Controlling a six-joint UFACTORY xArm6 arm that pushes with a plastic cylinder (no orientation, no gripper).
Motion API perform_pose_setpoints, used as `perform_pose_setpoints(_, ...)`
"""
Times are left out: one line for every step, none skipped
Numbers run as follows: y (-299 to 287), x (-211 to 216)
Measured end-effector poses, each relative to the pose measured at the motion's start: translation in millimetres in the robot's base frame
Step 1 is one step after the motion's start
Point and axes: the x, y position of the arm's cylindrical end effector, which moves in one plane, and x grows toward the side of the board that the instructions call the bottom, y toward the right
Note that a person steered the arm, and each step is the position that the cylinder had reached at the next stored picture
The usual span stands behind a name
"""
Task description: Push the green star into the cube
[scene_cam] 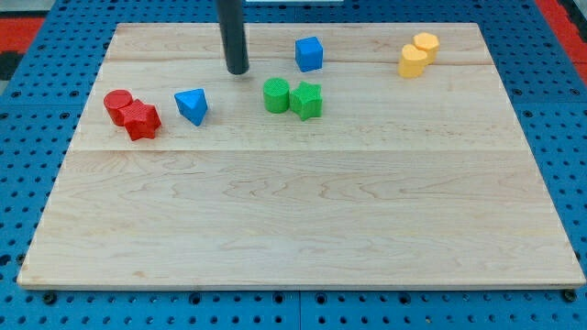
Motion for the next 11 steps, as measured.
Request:
perform_pose_setpoints(-2, 53)
perform_pose_setpoints(-59, 63)
perform_pose_setpoints(-85, 61)
perform_pose_setpoints(-37, 103)
perform_pose_setpoints(75, 118)
perform_pose_setpoints(103, 81)
perform_pose_setpoints(57, 57)
perform_pose_setpoints(68, 50)
perform_pose_setpoints(89, 17)
perform_pose_setpoints(96, 10)
perform_pose_setpoints(111, 85)
